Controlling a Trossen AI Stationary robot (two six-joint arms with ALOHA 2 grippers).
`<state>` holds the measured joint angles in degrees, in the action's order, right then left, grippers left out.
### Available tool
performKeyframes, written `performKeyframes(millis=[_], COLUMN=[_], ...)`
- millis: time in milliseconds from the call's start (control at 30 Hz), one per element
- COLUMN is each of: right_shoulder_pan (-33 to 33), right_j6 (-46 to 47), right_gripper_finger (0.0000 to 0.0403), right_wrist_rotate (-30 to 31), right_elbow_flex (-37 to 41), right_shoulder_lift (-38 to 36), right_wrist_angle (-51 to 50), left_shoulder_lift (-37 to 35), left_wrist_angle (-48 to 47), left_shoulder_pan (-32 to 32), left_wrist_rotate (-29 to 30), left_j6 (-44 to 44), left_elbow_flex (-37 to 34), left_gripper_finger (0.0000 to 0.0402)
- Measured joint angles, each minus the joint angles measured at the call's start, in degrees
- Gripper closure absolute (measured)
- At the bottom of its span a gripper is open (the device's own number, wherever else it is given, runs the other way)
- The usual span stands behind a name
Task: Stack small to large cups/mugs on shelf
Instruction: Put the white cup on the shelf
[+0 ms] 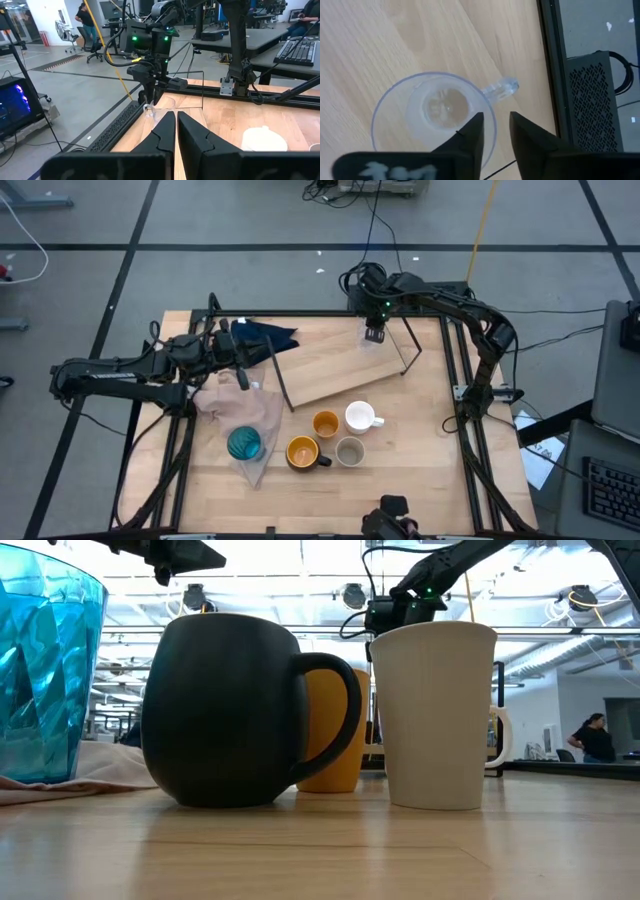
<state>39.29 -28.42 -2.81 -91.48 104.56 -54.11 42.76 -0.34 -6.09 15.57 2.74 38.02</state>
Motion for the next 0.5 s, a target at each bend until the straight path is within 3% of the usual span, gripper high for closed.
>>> performKeyframes(millis=[233,500], right_shoulder_pan=[-0.01,-2.0], right_j6=[-0.77,2.09], right_gripper_finger=[0.0274,0.0272], right_wrist_rotate=[2.31,4.49], right_elbow_flex=[0.0,0.02], right_shoulder_lift=[-2.82,-12.31], right_wrist_angle=[0.82,3.51], left_shoulder_lift=[0.01,0.01], left_wrist_angle=[0.0,0.02], left_shoulder_pan=[0.0,0.0], left_wrist_rotate=[0.0,0.0], left_j6=[0.02,0.02], left_elbow_flex=[0.0,0.0], left_gripper_finger=[0.038,0.038])
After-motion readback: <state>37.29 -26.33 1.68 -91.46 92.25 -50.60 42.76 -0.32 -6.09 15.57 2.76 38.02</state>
